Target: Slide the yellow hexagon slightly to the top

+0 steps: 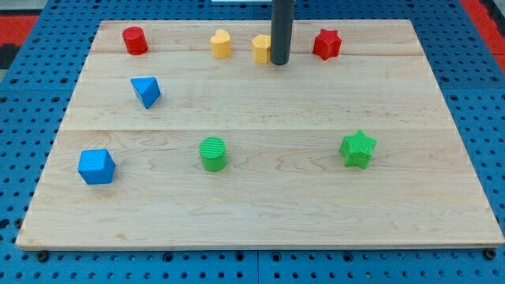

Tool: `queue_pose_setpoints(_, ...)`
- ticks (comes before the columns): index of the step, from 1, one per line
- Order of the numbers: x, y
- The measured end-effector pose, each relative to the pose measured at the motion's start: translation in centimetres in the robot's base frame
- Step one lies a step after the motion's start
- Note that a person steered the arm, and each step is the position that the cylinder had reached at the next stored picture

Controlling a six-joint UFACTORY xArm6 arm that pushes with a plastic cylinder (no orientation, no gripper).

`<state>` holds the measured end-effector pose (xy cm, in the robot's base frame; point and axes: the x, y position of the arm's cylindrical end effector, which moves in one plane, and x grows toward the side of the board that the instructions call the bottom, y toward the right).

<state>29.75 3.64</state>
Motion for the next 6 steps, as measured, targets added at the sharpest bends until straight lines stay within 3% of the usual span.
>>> queue_pose_setpoints(1, -0.7, -5.0)
queue_pose_setpoints(2, -3.6, -3.0)
queue_pose_setpoints(3, -1.5, -5.0)
queue_pose_setpoints(6, -10.4, -6.4)
